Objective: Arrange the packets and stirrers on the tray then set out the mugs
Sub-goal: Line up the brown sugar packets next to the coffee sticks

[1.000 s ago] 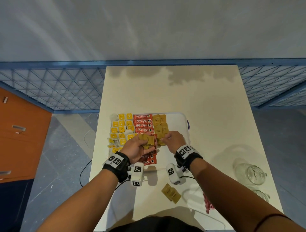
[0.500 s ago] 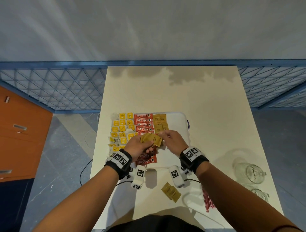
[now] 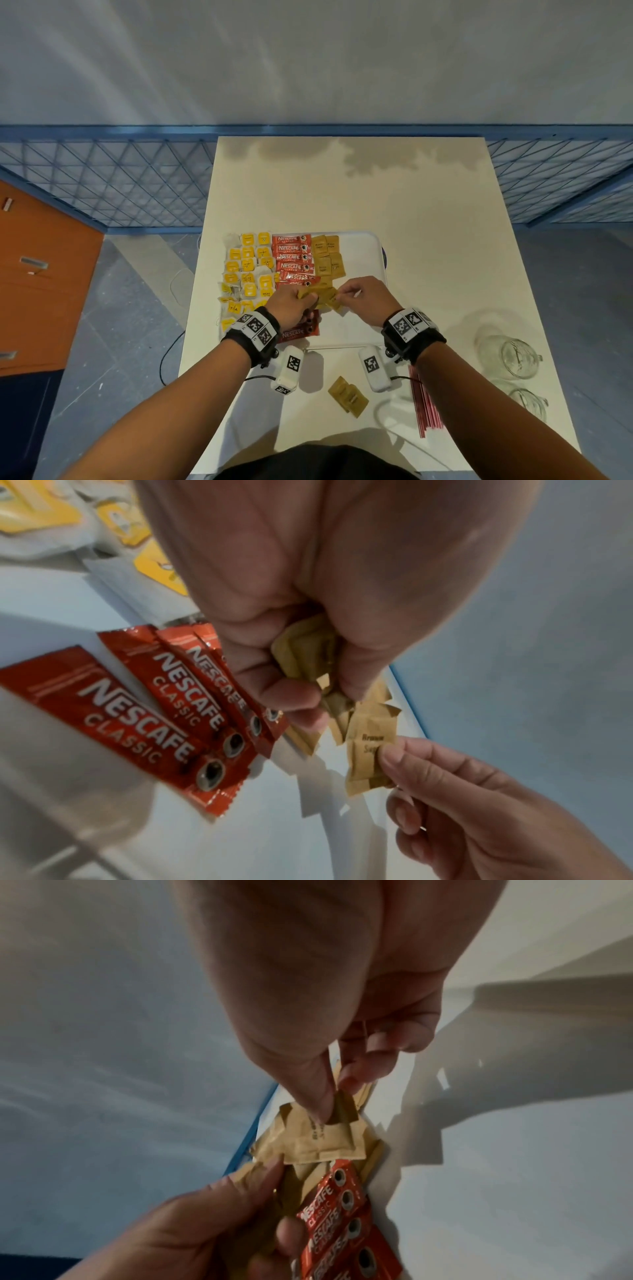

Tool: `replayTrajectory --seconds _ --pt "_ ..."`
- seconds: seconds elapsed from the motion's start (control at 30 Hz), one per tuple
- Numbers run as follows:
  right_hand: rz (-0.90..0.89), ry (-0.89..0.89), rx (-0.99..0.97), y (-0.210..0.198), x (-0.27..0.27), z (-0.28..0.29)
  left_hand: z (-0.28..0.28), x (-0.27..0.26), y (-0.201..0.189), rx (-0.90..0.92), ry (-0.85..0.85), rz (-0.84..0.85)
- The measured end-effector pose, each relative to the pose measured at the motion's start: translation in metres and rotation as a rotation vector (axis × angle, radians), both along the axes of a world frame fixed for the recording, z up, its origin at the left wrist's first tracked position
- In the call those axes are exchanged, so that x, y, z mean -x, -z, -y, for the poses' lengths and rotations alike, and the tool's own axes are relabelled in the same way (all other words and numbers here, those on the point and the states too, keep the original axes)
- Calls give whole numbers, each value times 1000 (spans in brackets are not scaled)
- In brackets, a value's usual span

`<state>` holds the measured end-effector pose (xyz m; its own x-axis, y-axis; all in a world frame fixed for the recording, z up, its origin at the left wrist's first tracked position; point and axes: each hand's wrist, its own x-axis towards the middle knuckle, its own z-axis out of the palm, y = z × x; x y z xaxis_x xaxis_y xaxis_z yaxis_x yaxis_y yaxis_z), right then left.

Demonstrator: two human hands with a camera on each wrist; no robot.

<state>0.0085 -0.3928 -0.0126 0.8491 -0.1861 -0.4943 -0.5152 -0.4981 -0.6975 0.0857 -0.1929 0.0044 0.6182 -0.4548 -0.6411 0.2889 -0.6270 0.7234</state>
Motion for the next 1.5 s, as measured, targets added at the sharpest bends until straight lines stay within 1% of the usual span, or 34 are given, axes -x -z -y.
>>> replayTrajectory --seconds 0.07,0.13,0.2,0.27,0.33,0.6,0.73,0.93,1.03,1.07,1.1,1.17,1.2,1.23,1.27,1.33,1.37,1.5 --pt "-16 71 -5 4 1 5 1 1 7 -81 22 77" --pt "-25 142 29 6 -1 9 2 3 9 -120 4 111" --pt "-40 172 70 8 -3 12 4 5 13 -144 -24 142" --pt "-64 179 99 12 -6 11 8 7 15 -170 -57 161" --pt "-91 182 110 15 -9 8 11 11 17 -210 -53 169" --pt "-191 150 205 18 -20 -2 27 7 25 -370 55 232" --pt "-192 115 232 16 -21 -3 30 5 28 -440 88 272" --pt "-200 89 255 6 -24 -3 27 2 31 -416 61 288" --pt "-159 84 245 3 -22 -5 22 2 25 -260 -4 313" --pt "-123 81 223 3 -20 -6 20 2 20 -170 -34 275" --pt "-85 78 194 2 -19 -7 20 3 14 -70 -100 173" --pt "-13 55 138 -4 -15 -10 19 4 3 173 -331 -215" --pt "20 36 109 -8 -14 -12 18 3 1 268 -425 -382" --pt "47 10 75 -12 -13 -14 15 1 0 320 -467 -488" --pt "62 -18 40 -14 -13 -16 13 1 -2 349 -470 -556" --pt "83 -72 -15 -18 -11 -20 10 0 -6 388 -425 -633" --pt "82 -89 -25 -19 -11 -22 9 1 -12 394 -399 -642" --pt "70 -107 -51 -23 -7 -26 8 2 -18 392 -339 -617"
